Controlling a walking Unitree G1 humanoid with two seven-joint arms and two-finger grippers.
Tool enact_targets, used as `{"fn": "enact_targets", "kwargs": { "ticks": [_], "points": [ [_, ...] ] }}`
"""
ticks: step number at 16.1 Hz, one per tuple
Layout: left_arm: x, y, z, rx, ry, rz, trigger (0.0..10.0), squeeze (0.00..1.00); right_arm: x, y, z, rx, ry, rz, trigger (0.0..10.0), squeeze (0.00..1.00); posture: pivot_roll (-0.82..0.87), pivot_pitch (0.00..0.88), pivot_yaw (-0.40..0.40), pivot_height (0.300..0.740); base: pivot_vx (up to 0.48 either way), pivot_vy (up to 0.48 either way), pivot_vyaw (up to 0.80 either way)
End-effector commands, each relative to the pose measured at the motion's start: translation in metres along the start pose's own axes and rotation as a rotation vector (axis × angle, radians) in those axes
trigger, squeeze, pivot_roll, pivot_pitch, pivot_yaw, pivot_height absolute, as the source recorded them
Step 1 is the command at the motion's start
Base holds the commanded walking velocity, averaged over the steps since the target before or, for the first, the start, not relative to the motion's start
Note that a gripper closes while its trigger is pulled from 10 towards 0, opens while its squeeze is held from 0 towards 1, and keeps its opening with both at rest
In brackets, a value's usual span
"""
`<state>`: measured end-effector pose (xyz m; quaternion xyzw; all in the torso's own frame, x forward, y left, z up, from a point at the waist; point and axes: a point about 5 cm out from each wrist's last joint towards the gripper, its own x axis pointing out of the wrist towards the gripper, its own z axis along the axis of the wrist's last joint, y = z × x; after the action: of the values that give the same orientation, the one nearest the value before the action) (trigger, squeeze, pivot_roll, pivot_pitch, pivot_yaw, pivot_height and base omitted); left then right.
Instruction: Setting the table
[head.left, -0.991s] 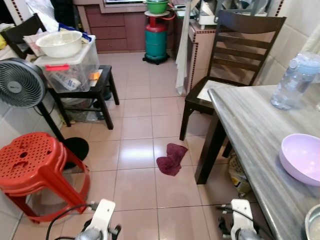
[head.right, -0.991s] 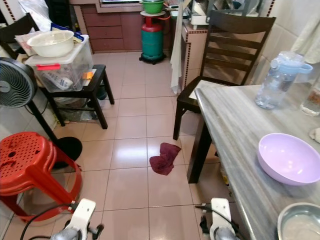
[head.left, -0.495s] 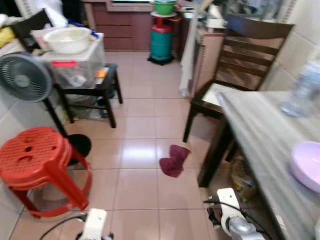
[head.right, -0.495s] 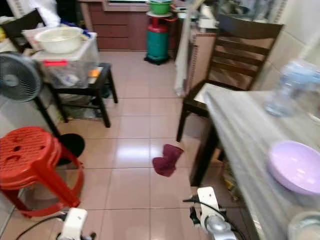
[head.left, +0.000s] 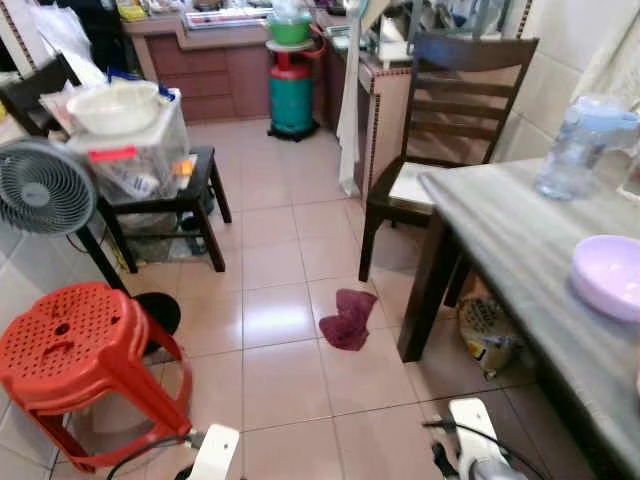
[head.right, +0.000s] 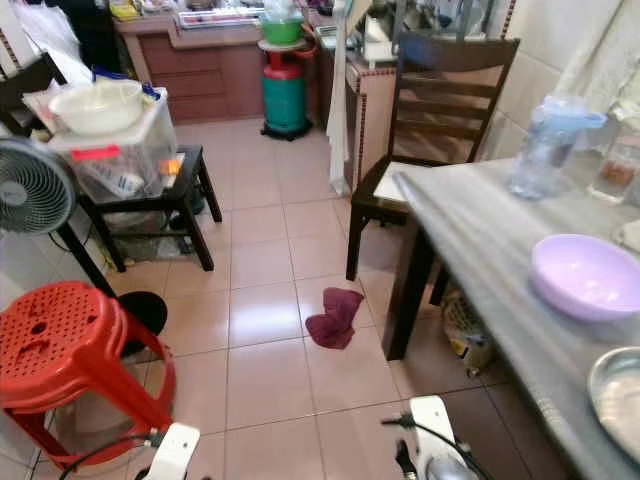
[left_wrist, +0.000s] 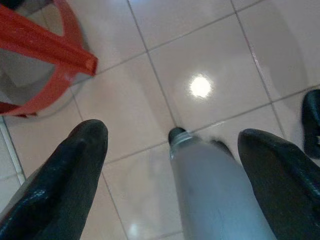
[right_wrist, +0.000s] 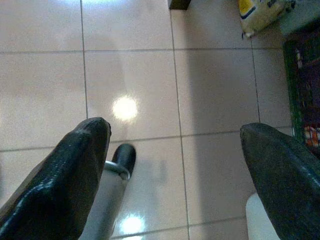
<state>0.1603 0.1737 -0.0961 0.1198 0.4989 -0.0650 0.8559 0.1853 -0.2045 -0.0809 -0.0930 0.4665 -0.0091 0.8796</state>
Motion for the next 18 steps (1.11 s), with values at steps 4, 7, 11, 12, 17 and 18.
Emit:
{"fn": "enact_targets", "kwargs": {
  "ticks": [4, 7, 11, 12, 17, 18],
  "points": [
    [-0.003, 0.015, -0.012, 0.026, 0.021, 0.028, 10.0, 0.0, 0.001, 0.013, 0.007, 0.008, -0.031, 0.04, 10.0, 0.0, -0.13, 0.0, 0.026, 0.74, 0.0, 0.48, 0.0],
    [-0.003, 0.013, -0.014, 0.037, 0.021, 0.022, 10.0, 0.0, 0.001, 0.017, 0.007, -0.014, -0.04, 0.057, 10.0, 0.0, -0.13, 0.0, 0.025, 0.74, 0.0, 0.48, 0.5],
    [-0.004, 0.013, -0.017, 0.043, 0.023, 0.02, 10.0, 0.0, 0.001, 0.02, 0.012, -0.022, -0.051, 0.066, 10.0, 0.0, -0.13, 0.0, 0.021, 0.74, 0.0, 0.48, 0.73],
    [-0.004, 0.012, -0.018, 0.043, 0.025, 0.021, 10.0, 0.0, 0.001, 0.021, 0.011, -0.027, -0.052, 0.069, 10.0, 0.0, -0.13, 0.0, 0.019, 0.74, 0.0, 0.48, 0.0],
    [-0.005, 0.014, -0.02, 0.056, 0.03, 0.025, 10.0, 0.0, 0.001, 0.026, 0.011, -0.045, -0.045, 0.076, 10.0, 0.0, -0.13, 0.0, 0.017, 0.74, 0.0, 0.096, 0.0],
    [-0.005, 0.014, -0.02, 0.062, 0.027, 0.028, 10.0, 0.0, 0.001, 0.025, 0.01, -0.05, -0.045, 0.077, 10.0, 0.0, -0.13, 0.0, 0.016, 0.74, 0.0, 0.0, 0.0]
  ]
}}
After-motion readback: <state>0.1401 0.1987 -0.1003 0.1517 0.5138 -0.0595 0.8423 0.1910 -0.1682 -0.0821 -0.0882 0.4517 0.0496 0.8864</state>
